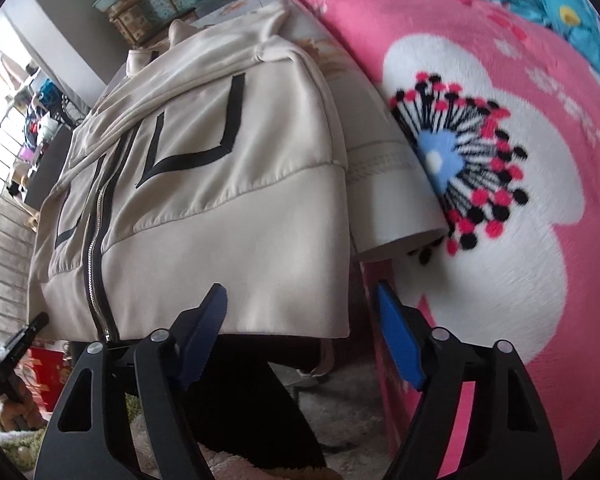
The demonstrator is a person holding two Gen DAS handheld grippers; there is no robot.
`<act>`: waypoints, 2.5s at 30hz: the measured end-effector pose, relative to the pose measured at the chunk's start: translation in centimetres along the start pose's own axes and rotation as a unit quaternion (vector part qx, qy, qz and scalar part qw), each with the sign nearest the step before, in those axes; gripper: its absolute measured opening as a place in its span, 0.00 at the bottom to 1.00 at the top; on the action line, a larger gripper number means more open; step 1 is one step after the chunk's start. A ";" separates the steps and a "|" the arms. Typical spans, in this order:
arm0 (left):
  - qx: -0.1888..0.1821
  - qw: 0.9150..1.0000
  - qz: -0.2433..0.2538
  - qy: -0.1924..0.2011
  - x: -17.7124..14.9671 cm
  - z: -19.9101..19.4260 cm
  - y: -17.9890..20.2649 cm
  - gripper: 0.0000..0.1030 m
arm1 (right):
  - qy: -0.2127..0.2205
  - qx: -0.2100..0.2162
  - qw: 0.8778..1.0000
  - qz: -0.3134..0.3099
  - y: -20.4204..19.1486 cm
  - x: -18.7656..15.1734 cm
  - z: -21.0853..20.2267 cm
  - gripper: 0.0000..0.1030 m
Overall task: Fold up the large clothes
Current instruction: 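Grasp the jacket hem with the right gripper beside the left gripper, then hold the hem with both grippers and fold it toward the collar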
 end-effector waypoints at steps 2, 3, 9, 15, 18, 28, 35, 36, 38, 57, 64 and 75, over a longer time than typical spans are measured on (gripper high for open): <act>0.000 1.000 0.001 0.000 0.0 0.0 0.0 0.07 | -0.005 0.003 1.000 0.006 0.2 -0.2 0.3 0.63; 0.000 1.000 0.001 0.000 0.0 0.0 0.0 0.07 | -0.008 0.006 1.000 0.009 0.3 -0.3 0.4 0.61; 0.002 1.000 0.002 0.000 0.0 0.1 0.1 0.07 | -0.017 0.016 1.000 0.009 0.1 -0.9 0.3 0.40; 0.004 1.000 0.004 0.001 0.0 0.0 0.1 0.07 | -0.018 0.010 1.000 -0.006 -0.4 -1.3 -0.6 0.10; 0.007 1.000 0.006 0.001 0.0 0.0 0.1 0.07 | -0.008 0.004 1.000 -0.025 -1.0 -1.2 -1.7 0.07; 0.011 1.000 0.010 0.002 0.0 -0.1 0.2 0.07 | 0.009 -0.001 0.999 -0.045 -2.6 0.0 -2.4 0.06; 0.013 1.000 0.013 0.001 0.0 -0.2 0.2 0.07 | -0.006 0.005 1.000 -0.013 -1.8 -0.1 -1.6 0.07; 0.014 1.000 0.014 0.001 0.0 -0.2 0.2 0.07 | -0.007 0.006 1.000 -0.010 -1.7 -0.2 -1.5 0.09; 0.014 1.000 0.014 0.001 0.0 -0.2 0.2 0.07 | -0.005 0.008 1.000 -0.007 -1.6 -0.1 -1.4 0.14; 0.023 0.999 0.021 0.005 -0.1 -0.3 0.4 0.07 | 0.026 -0.026 0.998 -0.059 -2.6 0.3 -1.8 0.06; 0.025 0.999 0.022 0.006 -0.2 -0.3 0.5 0.07 | 0.036 -0.021 0.997 -0.059 -2.4 0.0 -2.4 0.06; 0.028 0.999 0.024 0.002 -0.2 -0.2 0.6 0.07 | 0.037 0.009 0.999 0.006 0.5 -0.8 -3.4 0.47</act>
Point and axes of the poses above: each gripper's, at about its wrist camera, not at the fingertips, and z roughly the way its jaws point, y to its right, x to its top, the point moved 7 cm from there along z, roughly the way its jaws point, and after that the axes turned 1 degree about x, right-handed, at the moved point
